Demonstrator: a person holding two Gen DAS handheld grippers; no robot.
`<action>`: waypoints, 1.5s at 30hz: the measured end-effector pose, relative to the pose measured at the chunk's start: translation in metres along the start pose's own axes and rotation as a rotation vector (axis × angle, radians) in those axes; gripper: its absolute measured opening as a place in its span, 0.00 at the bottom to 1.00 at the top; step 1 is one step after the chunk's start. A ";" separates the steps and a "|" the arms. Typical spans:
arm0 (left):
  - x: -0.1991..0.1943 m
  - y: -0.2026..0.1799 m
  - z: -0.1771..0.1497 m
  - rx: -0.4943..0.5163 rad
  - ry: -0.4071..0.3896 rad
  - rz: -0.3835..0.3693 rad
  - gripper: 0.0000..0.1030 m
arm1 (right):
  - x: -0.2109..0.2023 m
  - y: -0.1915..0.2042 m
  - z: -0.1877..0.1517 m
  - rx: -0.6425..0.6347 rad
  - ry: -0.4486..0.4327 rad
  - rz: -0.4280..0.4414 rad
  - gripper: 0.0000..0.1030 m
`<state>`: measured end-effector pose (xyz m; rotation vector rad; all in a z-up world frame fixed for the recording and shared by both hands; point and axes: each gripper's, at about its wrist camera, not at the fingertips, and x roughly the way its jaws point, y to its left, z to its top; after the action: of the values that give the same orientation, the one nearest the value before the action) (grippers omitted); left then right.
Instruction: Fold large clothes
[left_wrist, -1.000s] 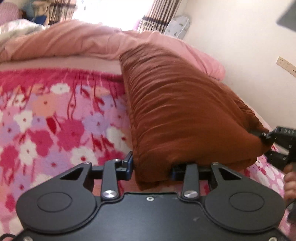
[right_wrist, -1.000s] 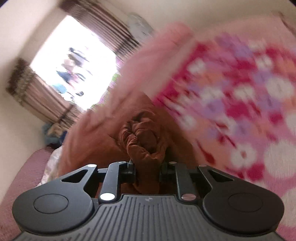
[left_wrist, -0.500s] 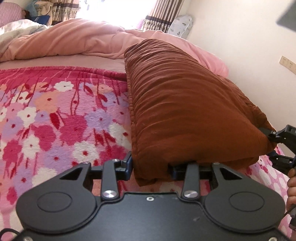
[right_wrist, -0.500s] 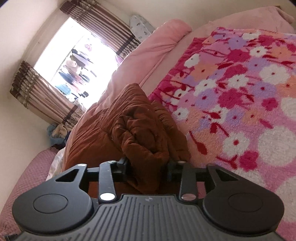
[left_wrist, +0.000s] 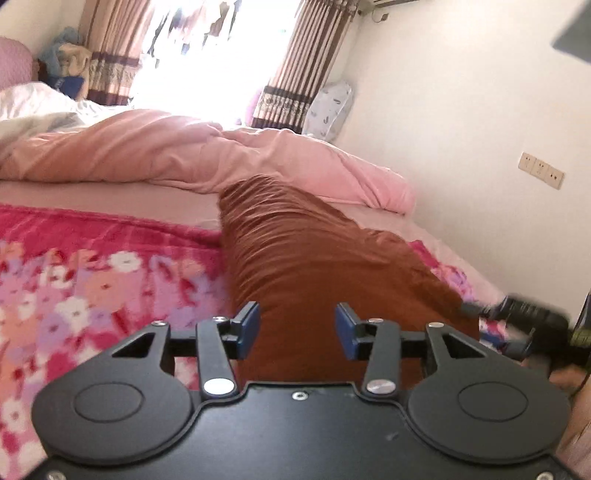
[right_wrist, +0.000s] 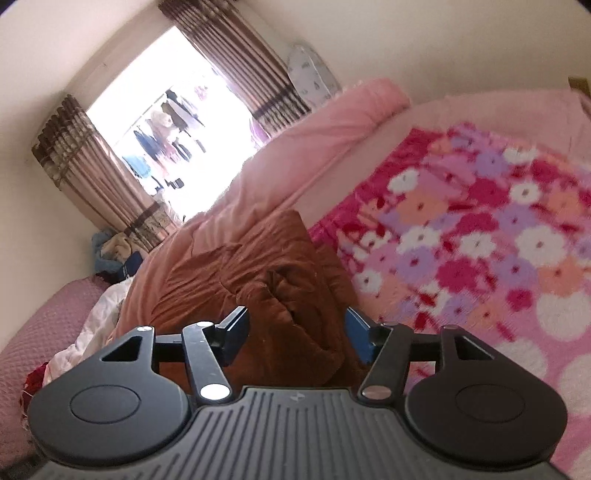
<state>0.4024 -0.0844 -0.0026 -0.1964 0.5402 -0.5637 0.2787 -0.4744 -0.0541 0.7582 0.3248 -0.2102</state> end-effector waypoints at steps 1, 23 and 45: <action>0.012 -0.001 0.003 -0.016 0.022 -0.024 0.42 | 0.006 0.000 -0.002 0.011 0.018 0.004 0.68; 0.068 -0.023 0.003 0.184 0.059 0.046 0.58 | 0.014 -0.010 -0.018 0.024 0.068 0.077 0.60; 0.229 0.109 0.066 -0.521 0.298 -0.043 0.64 | 0.147 0.008 0.065 -0.015 0.251 0.074 0.45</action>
<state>0.6501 -0.1188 -0.0808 -0.6252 0.9713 -0.4880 0.4318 -0.5247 -0.0584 0.7813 0.5351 -0.0421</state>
